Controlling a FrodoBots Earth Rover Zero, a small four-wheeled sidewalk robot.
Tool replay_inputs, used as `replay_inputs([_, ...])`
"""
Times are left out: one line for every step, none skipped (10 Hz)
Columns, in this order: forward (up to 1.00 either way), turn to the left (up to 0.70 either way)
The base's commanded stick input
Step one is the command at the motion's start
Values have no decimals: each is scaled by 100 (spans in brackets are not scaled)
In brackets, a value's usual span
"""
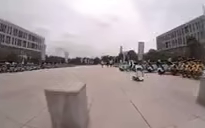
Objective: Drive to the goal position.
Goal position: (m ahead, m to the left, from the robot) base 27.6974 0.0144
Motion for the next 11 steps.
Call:
replay_inputs([70,-13])
replay_inputs([70,-13])
replay_inputs([70,-13])
replay_inputs([70,-13])
replay_inputs([70,-13])
replay_inputs([70,-13])
replay_inputs([70,-13])
replay_inputs([70,-13])
replay_inputs([70,-8])
replay_inputs([70,1])
replay_inputs([70,15])
